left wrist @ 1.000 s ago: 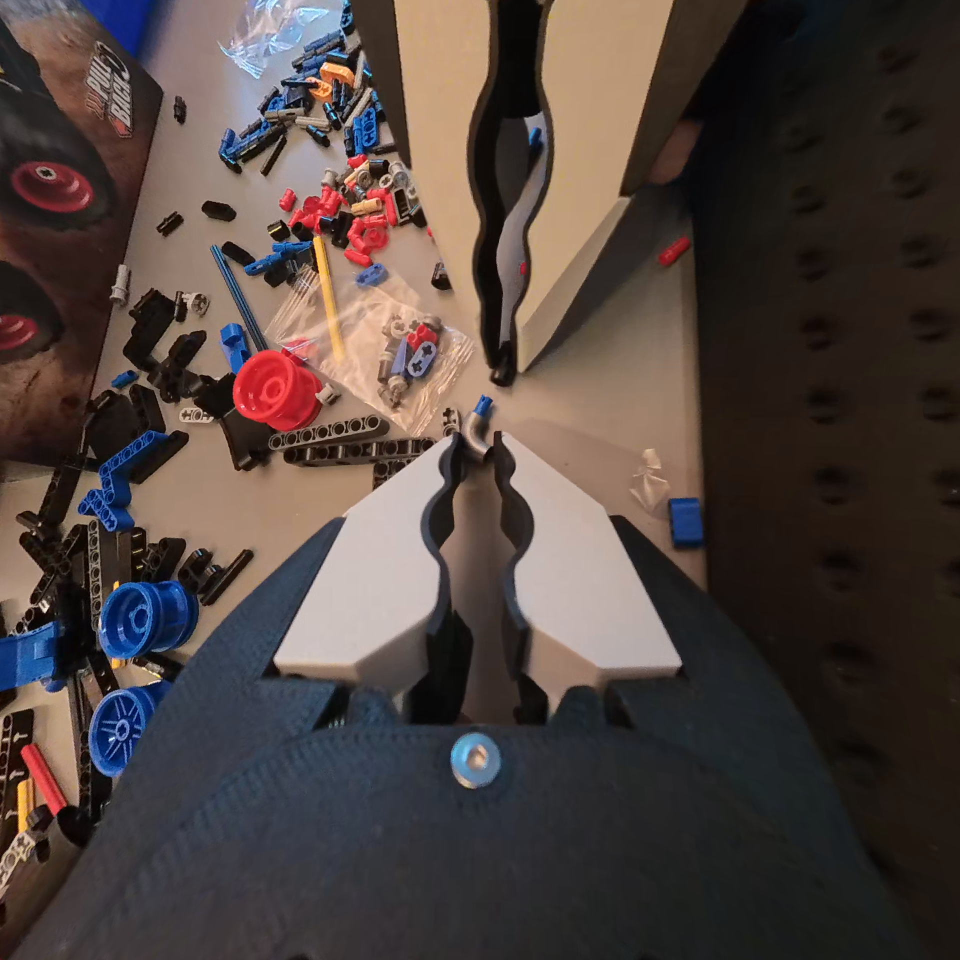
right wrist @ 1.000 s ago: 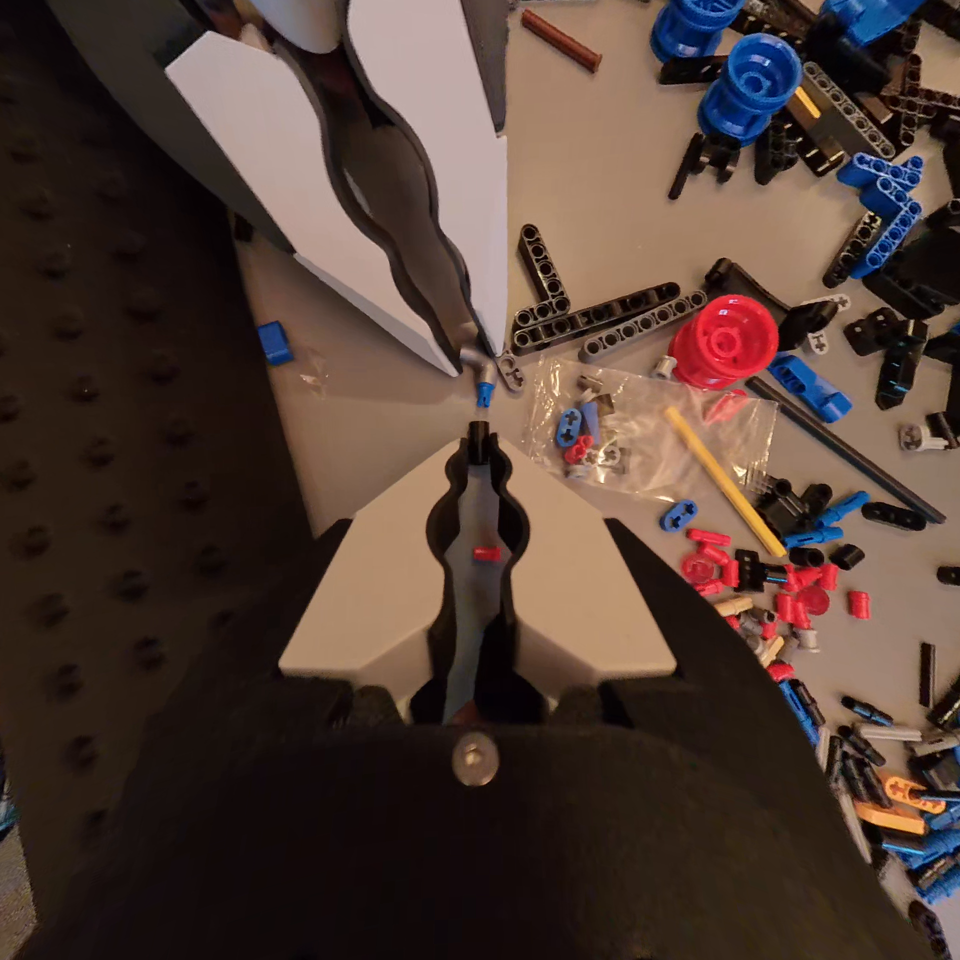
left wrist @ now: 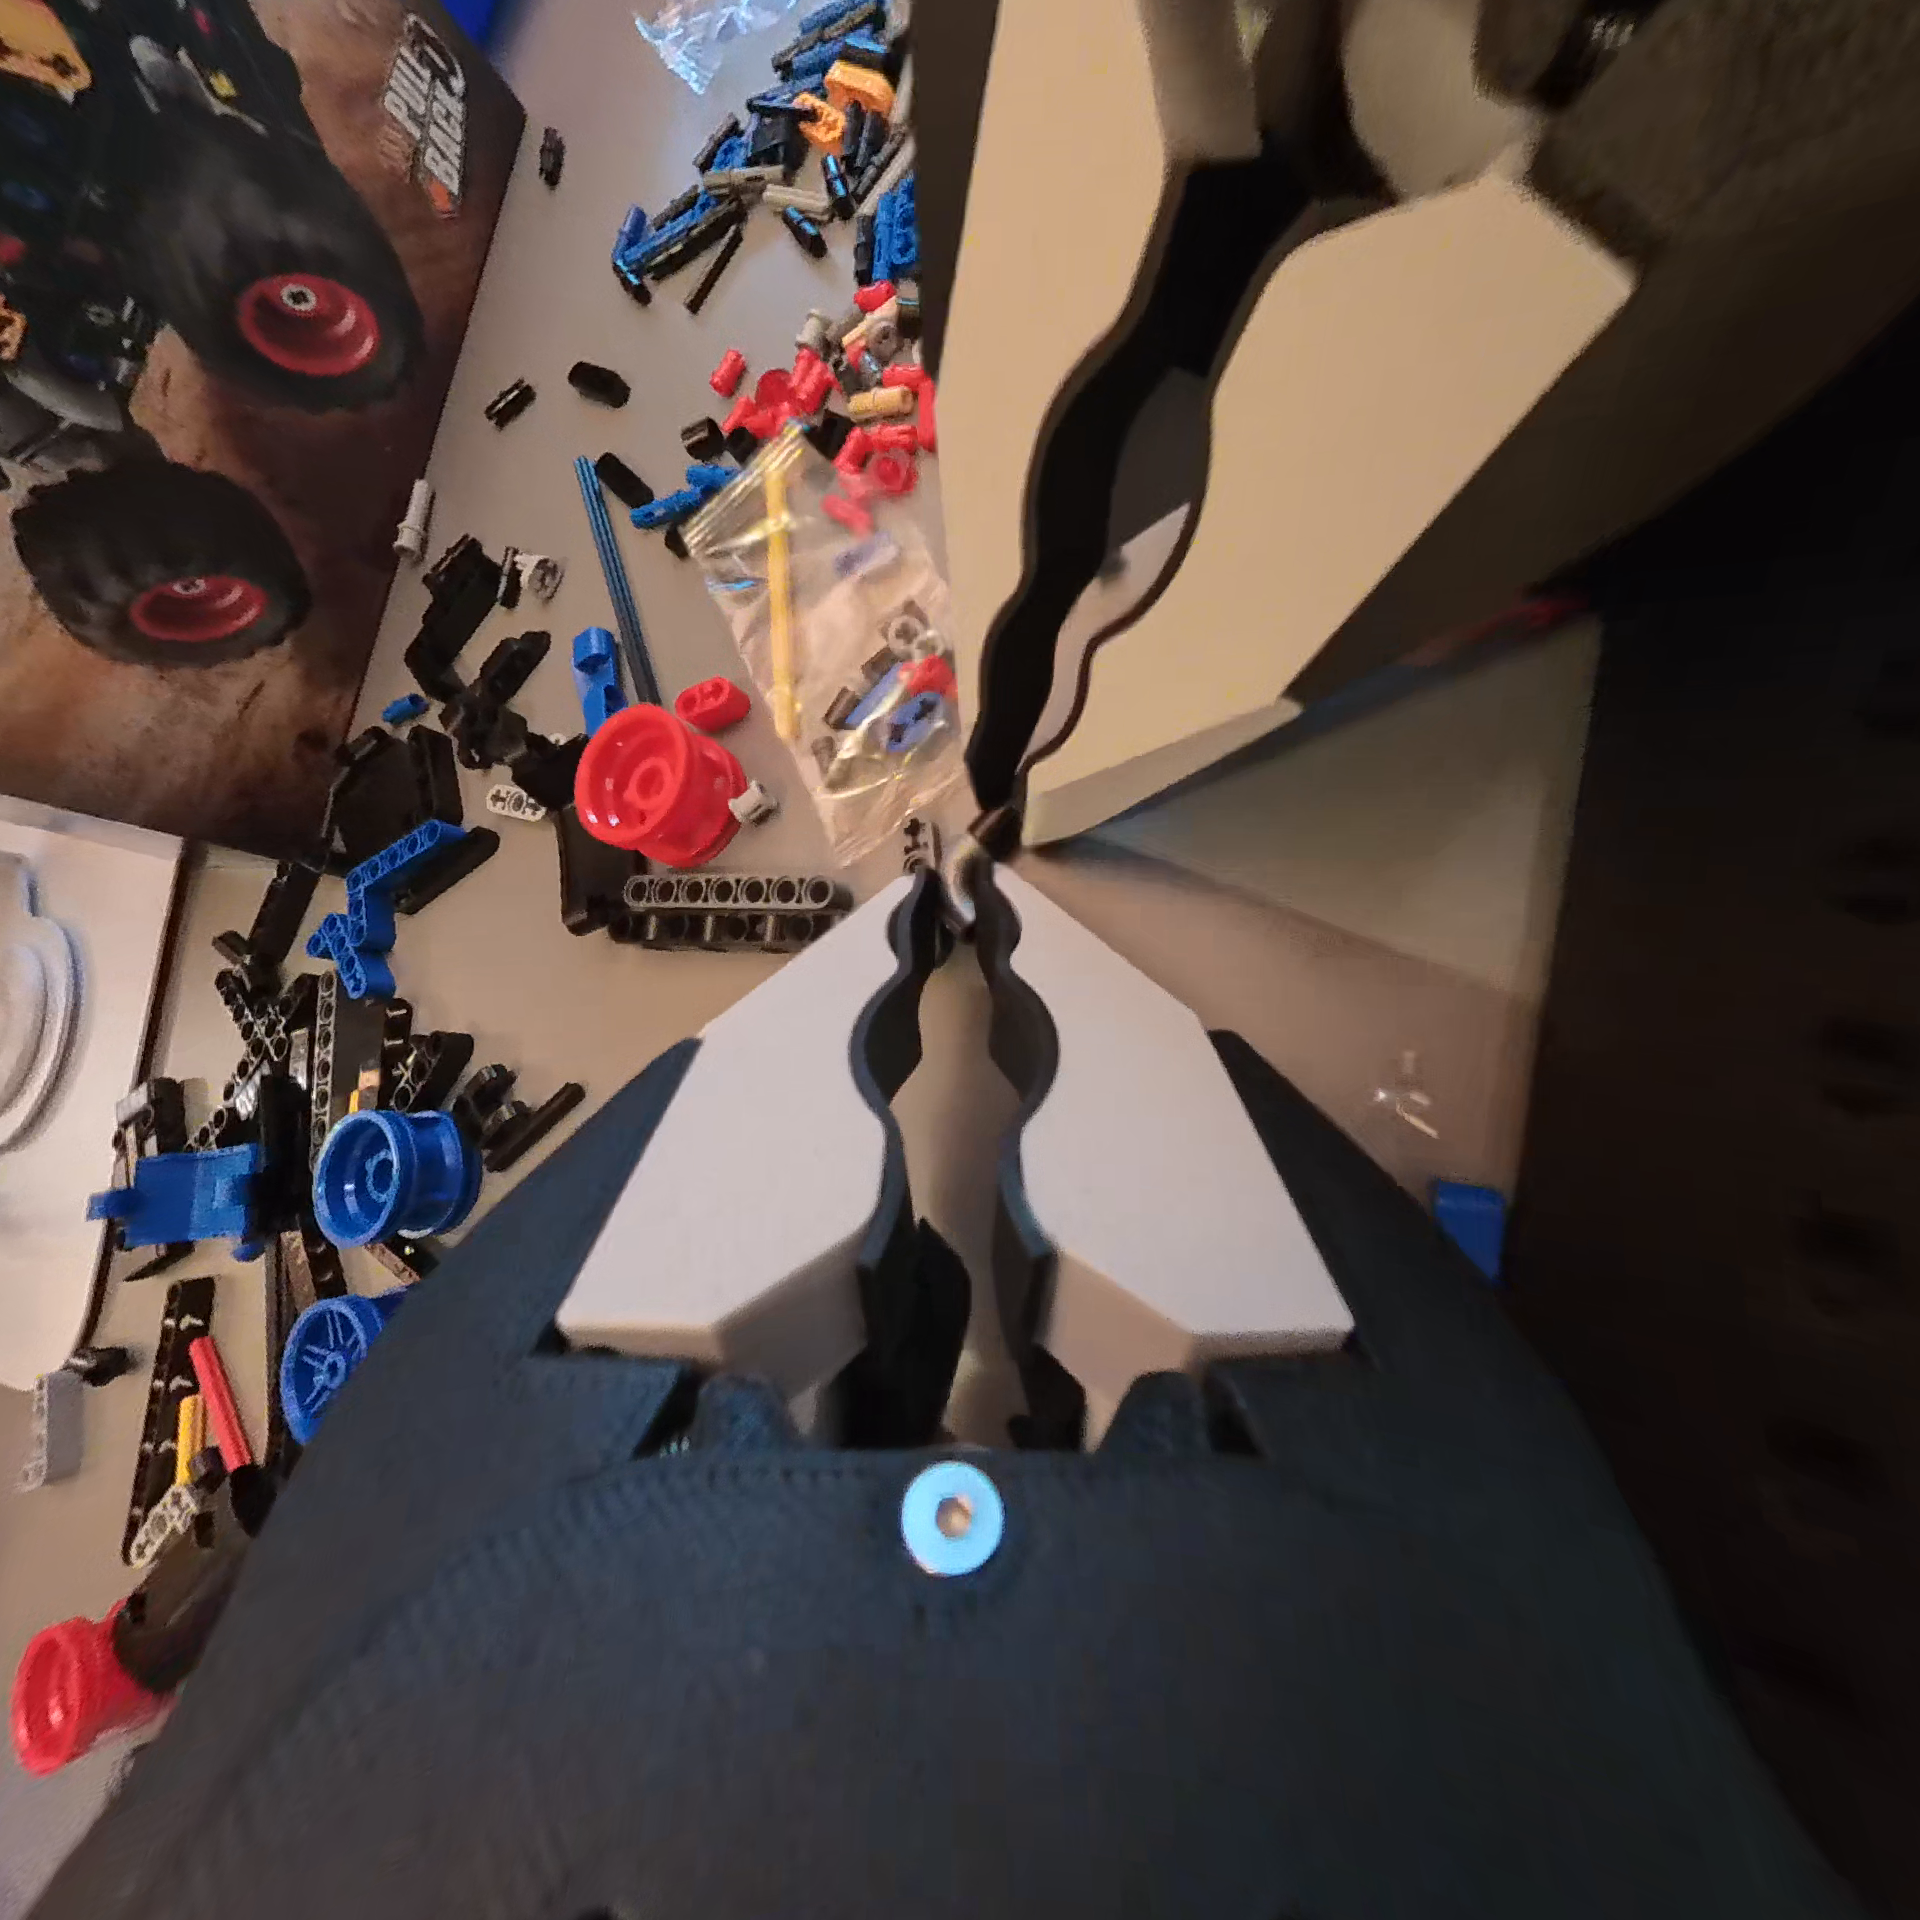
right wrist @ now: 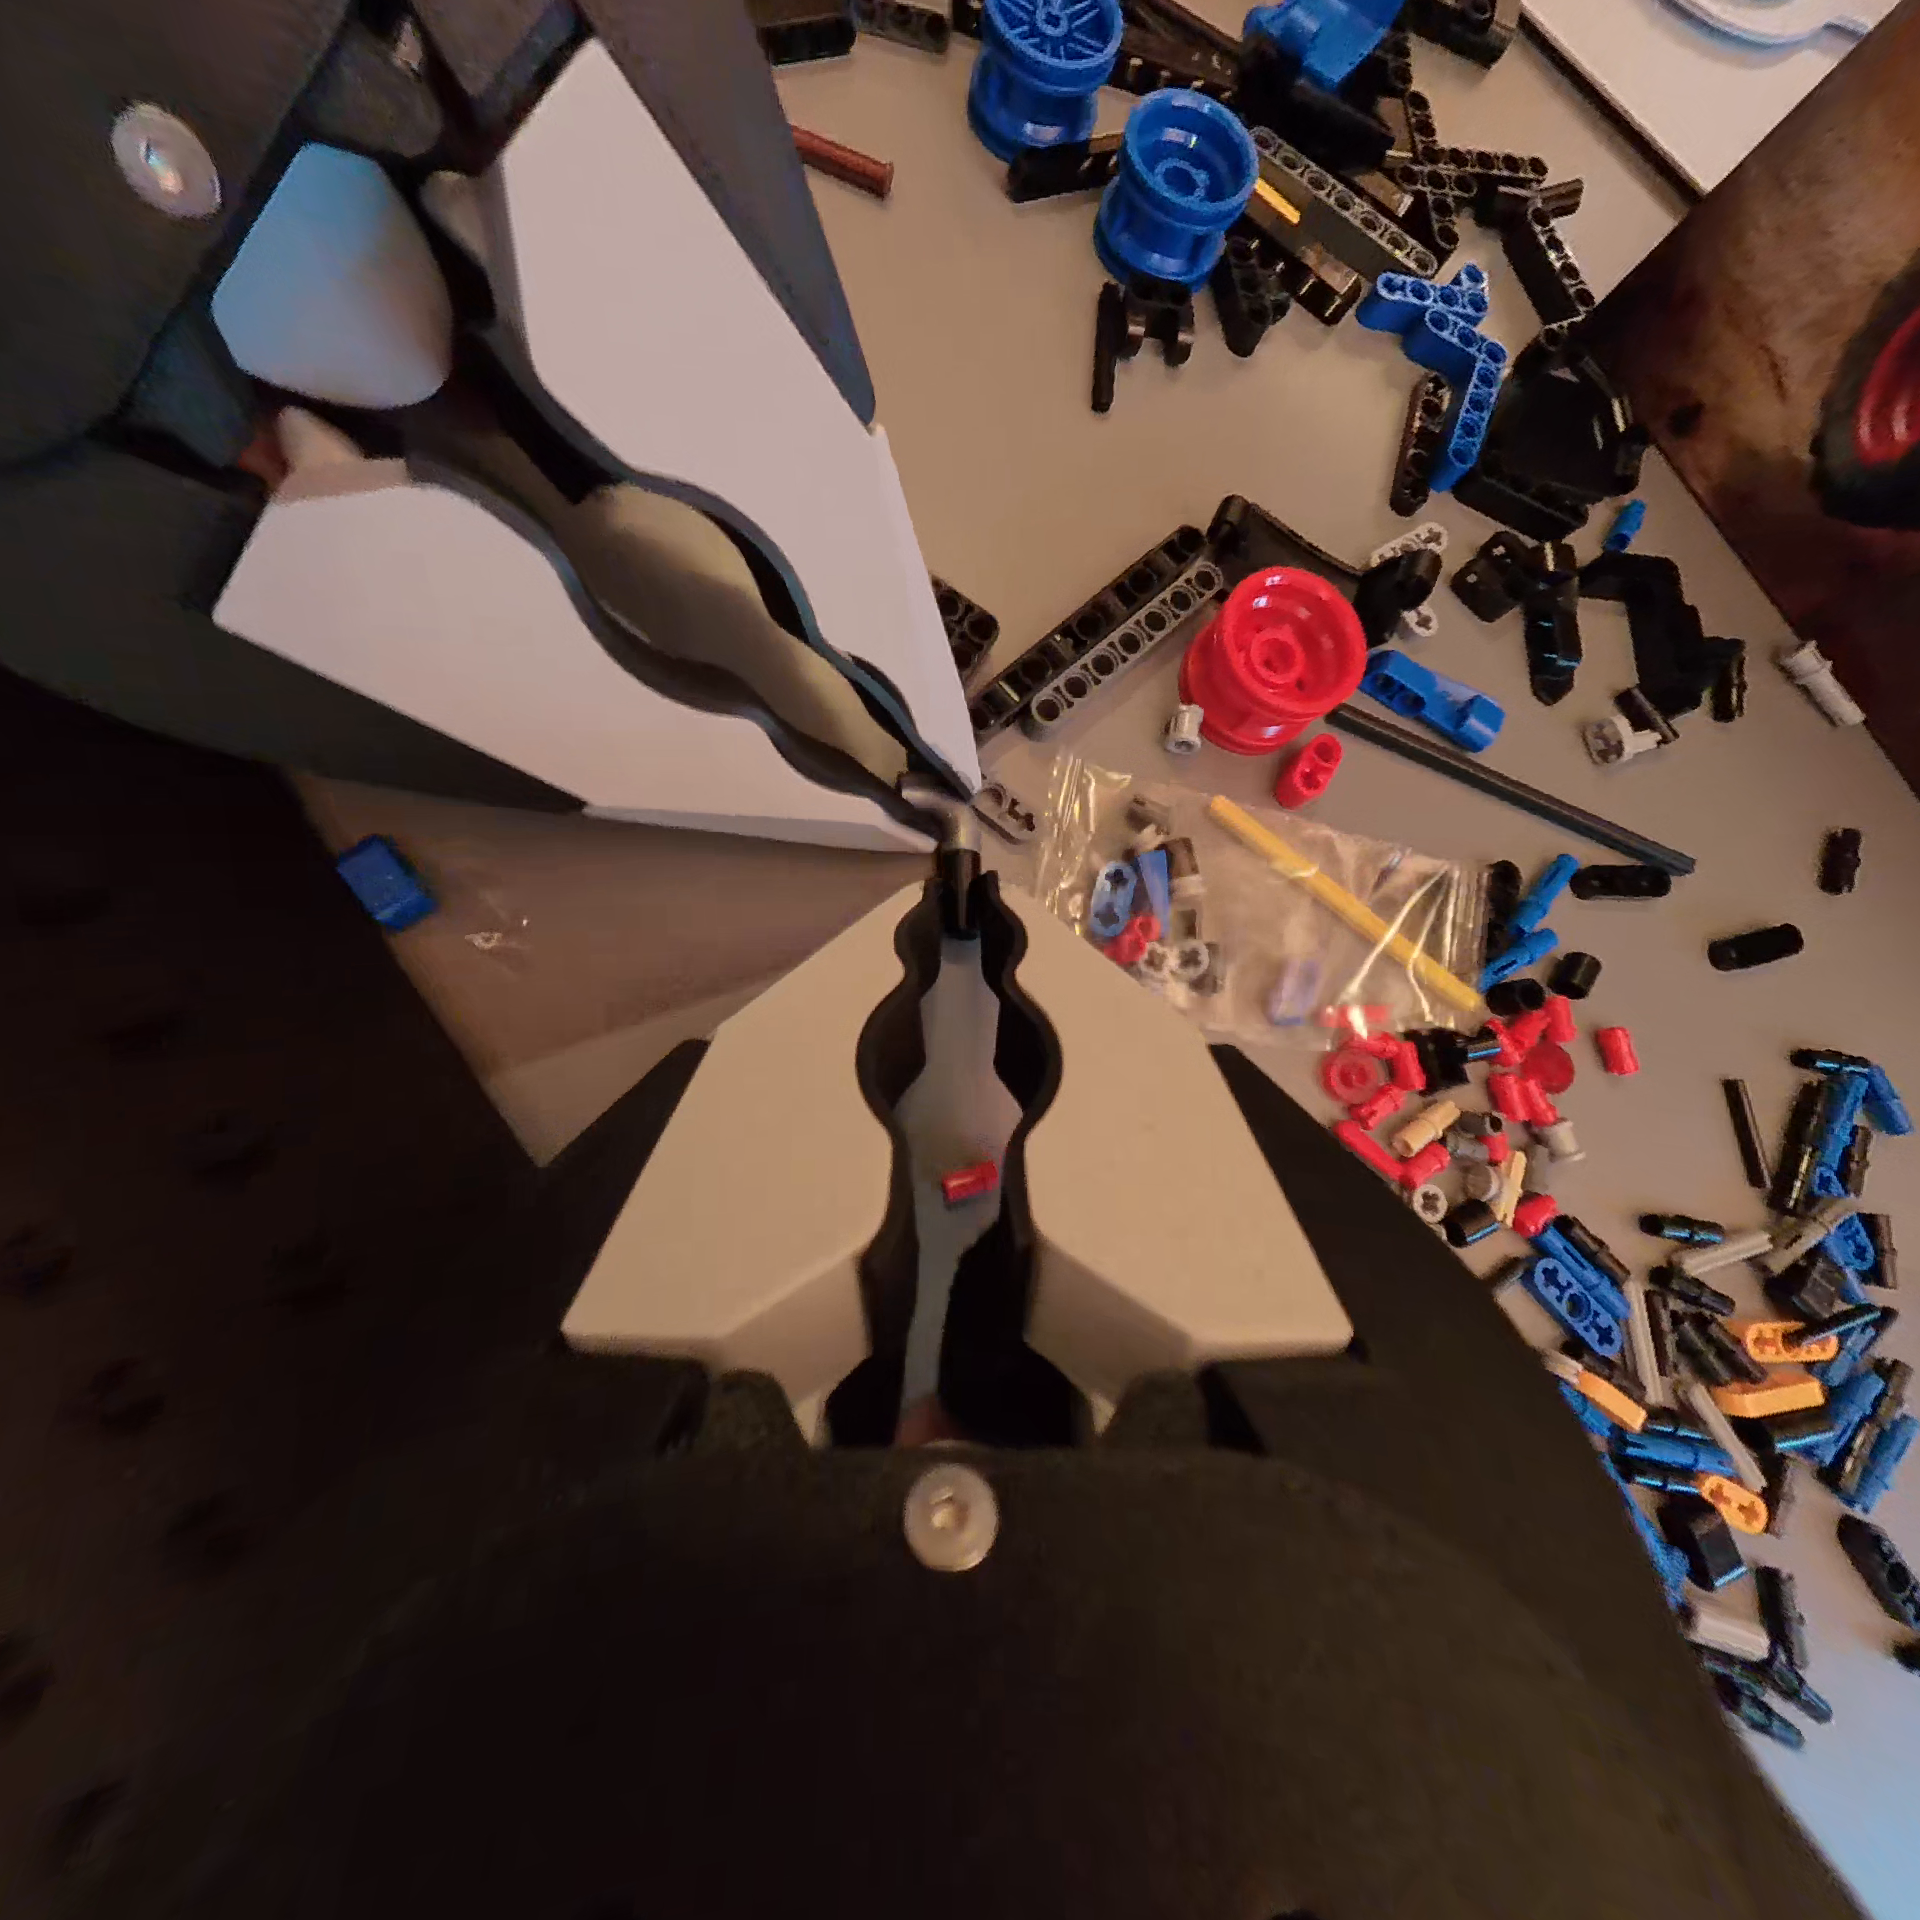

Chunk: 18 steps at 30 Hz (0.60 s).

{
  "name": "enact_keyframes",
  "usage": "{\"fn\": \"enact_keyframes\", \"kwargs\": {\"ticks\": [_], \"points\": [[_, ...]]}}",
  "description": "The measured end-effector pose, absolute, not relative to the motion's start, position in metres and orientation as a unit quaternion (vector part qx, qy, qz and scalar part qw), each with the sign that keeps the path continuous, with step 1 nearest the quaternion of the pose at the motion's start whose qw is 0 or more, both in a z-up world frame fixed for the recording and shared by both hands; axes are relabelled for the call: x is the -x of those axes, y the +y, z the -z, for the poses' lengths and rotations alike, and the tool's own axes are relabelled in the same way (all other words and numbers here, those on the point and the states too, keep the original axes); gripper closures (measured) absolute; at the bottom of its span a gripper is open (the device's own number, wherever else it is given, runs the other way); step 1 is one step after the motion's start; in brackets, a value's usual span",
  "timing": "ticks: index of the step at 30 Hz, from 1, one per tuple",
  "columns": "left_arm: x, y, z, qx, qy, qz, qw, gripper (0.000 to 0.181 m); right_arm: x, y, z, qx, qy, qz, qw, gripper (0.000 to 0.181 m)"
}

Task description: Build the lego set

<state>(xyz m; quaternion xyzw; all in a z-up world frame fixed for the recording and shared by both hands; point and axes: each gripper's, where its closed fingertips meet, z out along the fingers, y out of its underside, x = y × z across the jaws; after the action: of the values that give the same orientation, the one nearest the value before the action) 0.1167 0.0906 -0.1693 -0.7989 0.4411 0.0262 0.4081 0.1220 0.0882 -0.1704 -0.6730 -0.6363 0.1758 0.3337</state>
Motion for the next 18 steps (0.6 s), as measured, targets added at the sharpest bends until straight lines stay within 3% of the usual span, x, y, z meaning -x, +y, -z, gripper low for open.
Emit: {"fn": "enact_keyframes", "kwargs": {"ticks": [8, 13, 18], "points": [[-0.113, 0.093, 0.167, 0.803, 0.427, -0.005, 0.415, 0.175, -0.118, 0.092, 0.165, 0.664, -0.634, -0.209, 0.337, 0.176], [-0.109, 0.082, 0.140, 0.803, 0.385, 0.041, 0.453, 0.152, -0.112, 0.082, 0.134, 0.600, -0.667, -0.207, 0.391, 0.175], [-0.100, 0.051, 0.119, 0.797, 0.374, 0.075, 0.468, 0.152, -0.091, 0.052, 0.111, 0.495, -0.719, -0.201, 0.444, 0.175]]}}
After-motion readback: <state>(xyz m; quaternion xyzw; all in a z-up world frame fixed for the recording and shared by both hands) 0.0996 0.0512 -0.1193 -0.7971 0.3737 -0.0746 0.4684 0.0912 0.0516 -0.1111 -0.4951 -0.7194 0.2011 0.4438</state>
